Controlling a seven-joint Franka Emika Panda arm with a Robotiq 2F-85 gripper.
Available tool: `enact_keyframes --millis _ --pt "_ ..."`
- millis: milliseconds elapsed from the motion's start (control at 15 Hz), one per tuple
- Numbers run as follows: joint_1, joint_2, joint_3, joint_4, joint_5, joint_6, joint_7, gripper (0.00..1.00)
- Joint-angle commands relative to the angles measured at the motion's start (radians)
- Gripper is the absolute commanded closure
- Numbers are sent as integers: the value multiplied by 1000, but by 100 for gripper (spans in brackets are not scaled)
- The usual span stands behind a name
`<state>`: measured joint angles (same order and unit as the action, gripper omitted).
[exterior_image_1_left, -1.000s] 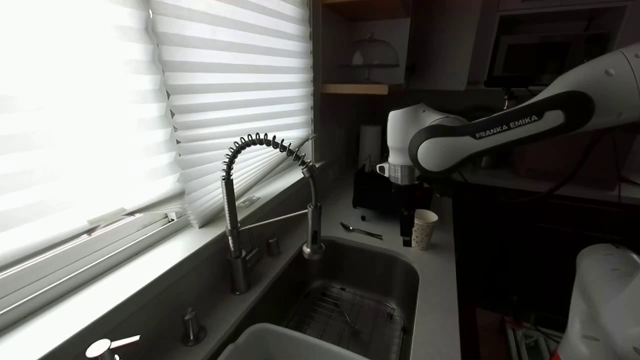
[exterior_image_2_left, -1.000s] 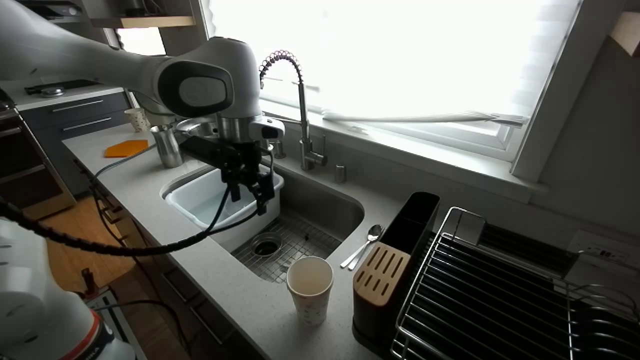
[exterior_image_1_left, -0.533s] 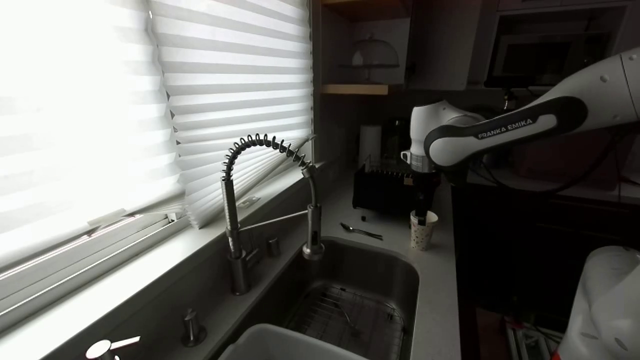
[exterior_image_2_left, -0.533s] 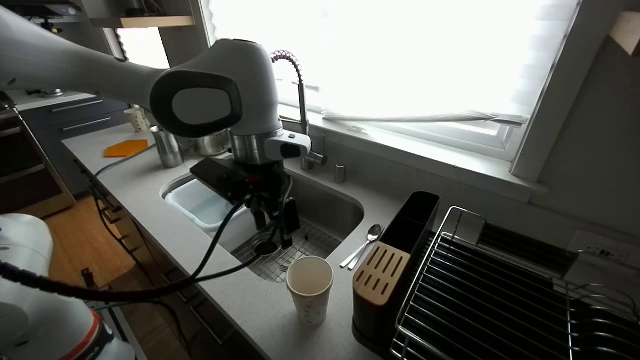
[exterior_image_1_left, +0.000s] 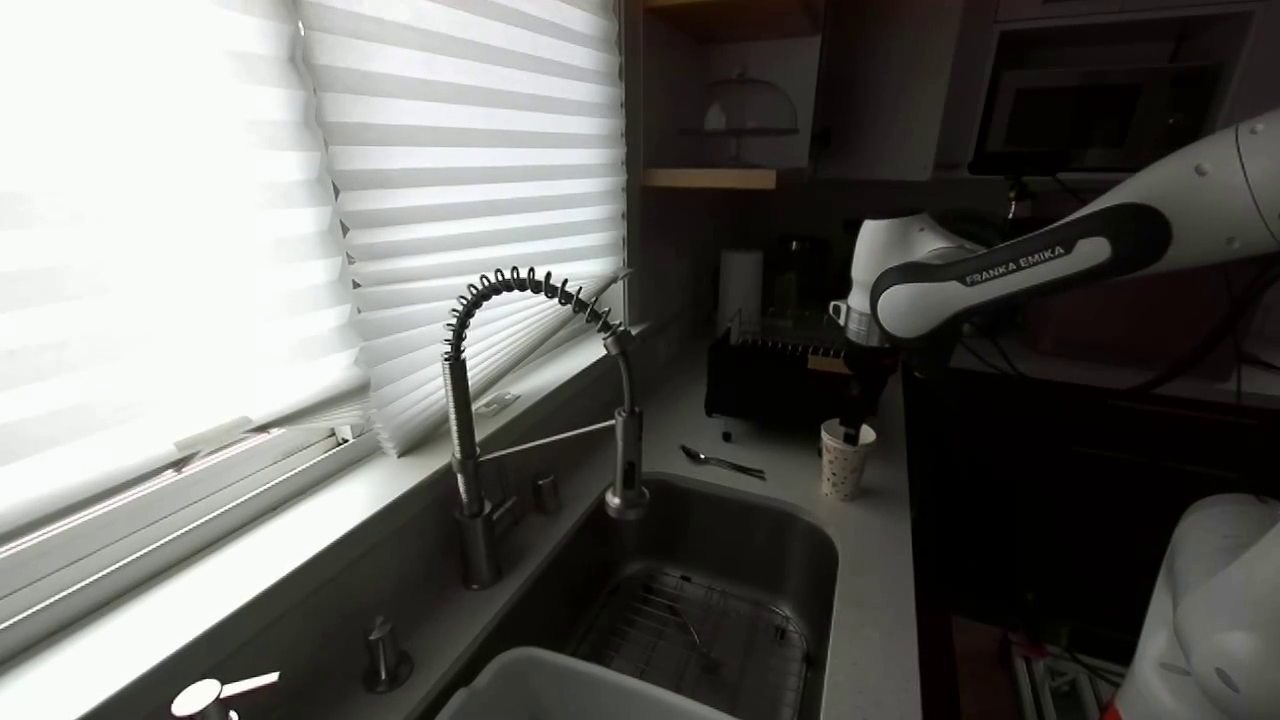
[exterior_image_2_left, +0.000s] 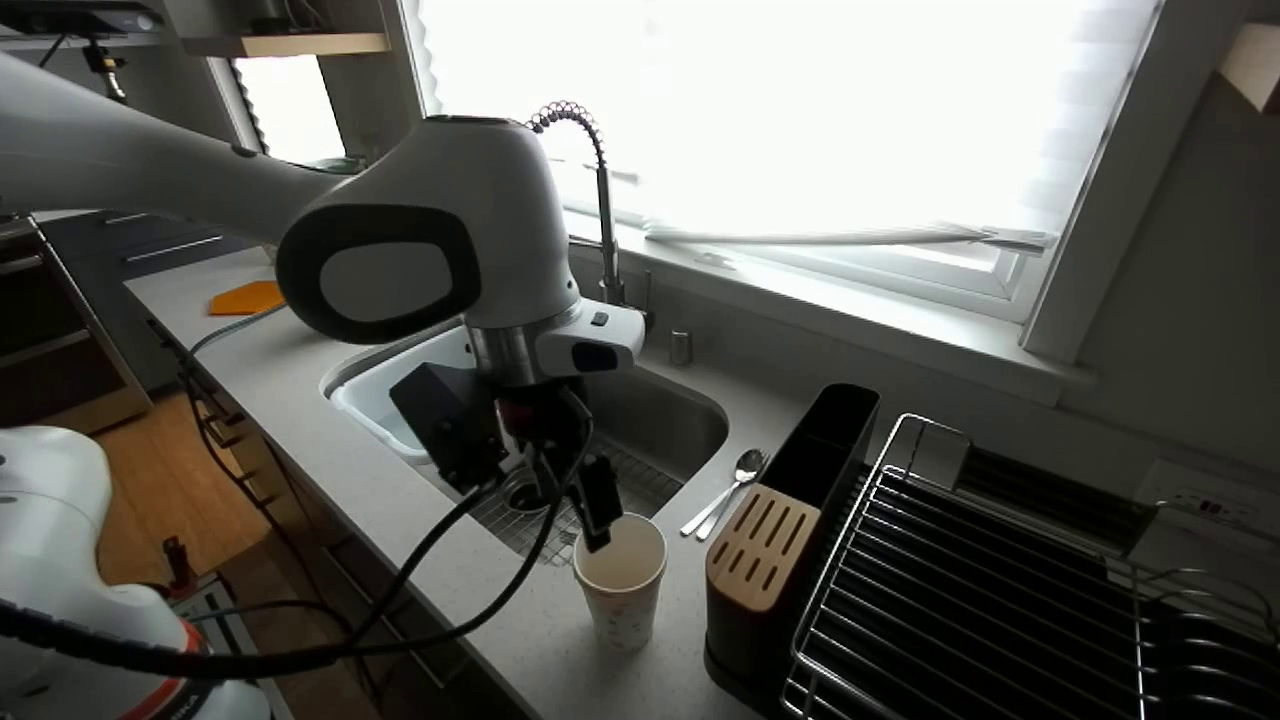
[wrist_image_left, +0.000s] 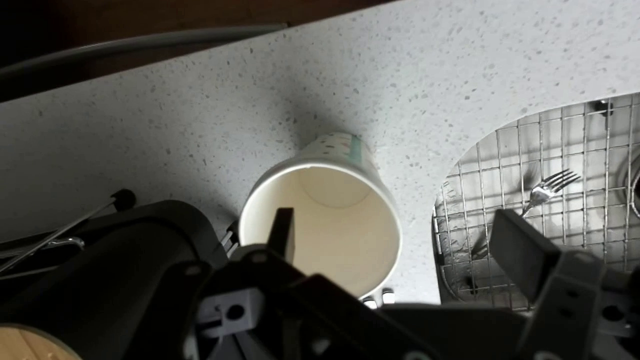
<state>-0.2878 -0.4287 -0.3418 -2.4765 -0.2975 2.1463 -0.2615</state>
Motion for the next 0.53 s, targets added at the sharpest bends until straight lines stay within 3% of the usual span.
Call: enact_keyframes --millis 0,200,267,333,467 --pt "-7 4 -23 -46 23 97 -30 0" --pt "-1 15 -29 -61 45 137 -40 11" --pt "0 20 -30 -64 49 148 -44 7" --pt "-4 25 -25 -66 43 159 -41 20" --pt "-2 32 -26 -67 49 173 -48 33"
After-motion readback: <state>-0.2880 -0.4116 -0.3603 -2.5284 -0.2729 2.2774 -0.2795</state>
